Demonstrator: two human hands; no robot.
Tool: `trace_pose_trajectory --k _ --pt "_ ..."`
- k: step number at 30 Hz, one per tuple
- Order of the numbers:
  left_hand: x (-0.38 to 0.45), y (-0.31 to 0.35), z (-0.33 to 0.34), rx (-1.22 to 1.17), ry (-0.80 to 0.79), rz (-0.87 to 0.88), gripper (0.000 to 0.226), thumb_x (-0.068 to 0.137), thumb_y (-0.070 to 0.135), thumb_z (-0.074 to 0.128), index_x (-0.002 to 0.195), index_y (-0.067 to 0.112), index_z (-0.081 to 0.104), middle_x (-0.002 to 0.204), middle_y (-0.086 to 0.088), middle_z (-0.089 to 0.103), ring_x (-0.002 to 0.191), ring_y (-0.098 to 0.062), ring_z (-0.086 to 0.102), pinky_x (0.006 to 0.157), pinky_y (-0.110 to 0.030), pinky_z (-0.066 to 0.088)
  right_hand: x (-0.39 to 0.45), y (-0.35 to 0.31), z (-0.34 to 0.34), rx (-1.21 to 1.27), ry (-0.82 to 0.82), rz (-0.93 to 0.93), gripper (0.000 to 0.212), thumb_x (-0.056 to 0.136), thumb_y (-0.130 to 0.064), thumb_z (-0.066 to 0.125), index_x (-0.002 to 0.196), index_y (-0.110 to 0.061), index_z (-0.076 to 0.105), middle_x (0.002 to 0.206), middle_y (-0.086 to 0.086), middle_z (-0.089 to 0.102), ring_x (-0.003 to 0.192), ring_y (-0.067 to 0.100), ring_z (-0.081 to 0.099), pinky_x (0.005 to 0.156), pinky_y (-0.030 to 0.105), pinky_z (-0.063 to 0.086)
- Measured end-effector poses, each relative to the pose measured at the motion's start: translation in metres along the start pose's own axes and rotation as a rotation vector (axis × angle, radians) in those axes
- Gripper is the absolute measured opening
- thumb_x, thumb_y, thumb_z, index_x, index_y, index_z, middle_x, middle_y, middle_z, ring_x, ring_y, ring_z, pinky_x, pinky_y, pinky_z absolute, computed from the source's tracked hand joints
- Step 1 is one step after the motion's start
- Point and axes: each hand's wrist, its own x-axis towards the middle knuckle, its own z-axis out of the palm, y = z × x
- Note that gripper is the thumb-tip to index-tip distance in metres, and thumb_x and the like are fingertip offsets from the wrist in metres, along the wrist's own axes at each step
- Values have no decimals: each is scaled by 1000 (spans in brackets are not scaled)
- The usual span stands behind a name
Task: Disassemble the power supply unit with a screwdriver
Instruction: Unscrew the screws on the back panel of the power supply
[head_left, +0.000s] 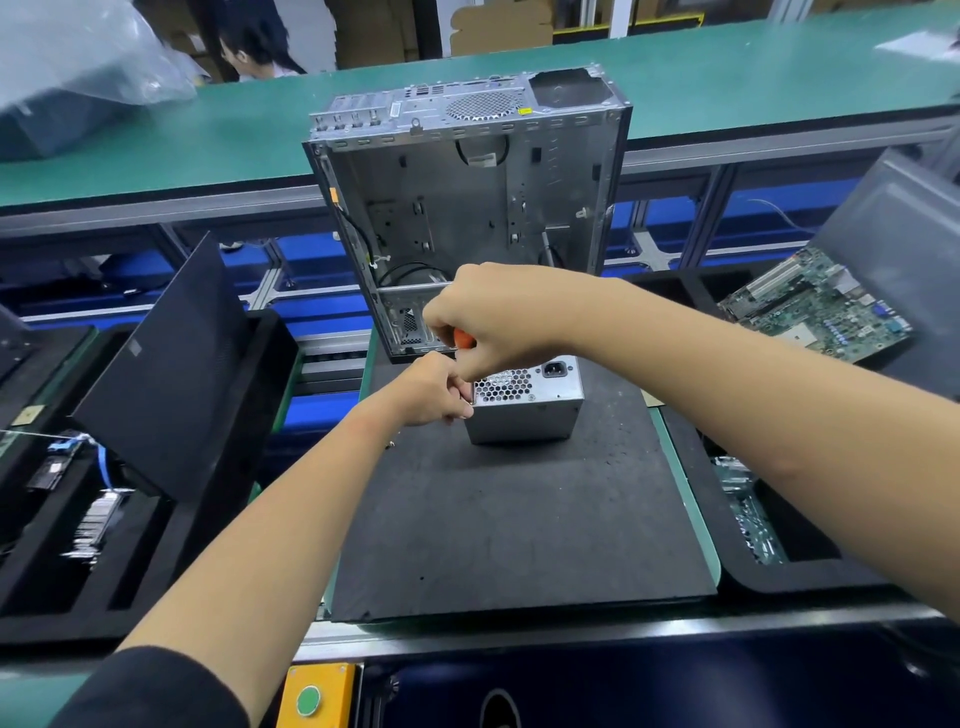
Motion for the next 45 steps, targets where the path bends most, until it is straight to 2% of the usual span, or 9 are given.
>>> trace_pose_trajectory --k 9,15,21,25,30,33,35,40,45 --pt "-4 7 0 70 8 6 22 77 -6 69 69 9 56 50 -2 56 54 -21 57 63 -30 52 5 4 0 -9 -28 128 18 83 -32 61 85 -15 55 74 -3 49 79 28 56 55 32 40" --pt "-8 14 -1 141 -1 62 11 76 -8 69 76 -1 60 56 -10 59 45 -12 54 58 -23 46 16 6 -11 8 -156 212 35 98 -34 38 86 -6 56 69 9 69 44 20 64 47 27 37" --pt "-11 15 -1 196 15 97 11 75 -5 69 84 -8 62 57 -8 57 52 -16 53 58 -24 47 18 7 -15 -19 -145 47 26 87 -35 67 101 -15 55 82 -10 51 95 21 52 61 30 37" --pt "-12 15 0 214 24 114 11 74 -5 70 82 -8 63 64 -14 62 53 -17 54 61 -25 48 14 10 -20 20 -131 -5 19 79 -23 76 90 -21 61 91 -9 68 92 16 57 63 25 42" --pt "-11 14 0 245 20 100 7 76 -3 70 77 -4 64 56 1 56 45 2 50 55 -15 43 9 11 -22 104 -200 -9 17 77 -8 69 88 -20 72 83 -10 68 83 12 62 67 25 46" --pt "-11 16 0 244 6 69 12 77 1 70 74 7 60 57 1 59 44 3 50 52 -13 42 10 11 -21 93 -187 119 26 90 -42 58 99 -18 56 82 -10 60 79 17 64 66 30 46" --pt "-11 18 -1 246 -2 70 18 77 -1 71 70 10 58 58 -1 60 47 -5 52 52 -15 43 11 14 -18 38 -164 229 37 97 -54 37 88 -19 45 83 -1 58 67 26 68 61 35 46" --pt "-10 20 -2 258 -12 77 6 76 -4 69 78 -5 64 56 2 56 50 -10 53 53 -17 44 11 12 -14 29 -92 97 20 97 -35 51 102 -16 49 80 -4 52 75 19 53 56 32 32" --pt "-13 20 -1 243 -8 72 7 77 -3 68 82 -5 64 57 0 55 52 -12 54 59 -22 47 8 10 -27 137 -133 42 24 81 -13 67 103 -19 60 87 -15 62 94 16 57 73 32 47"
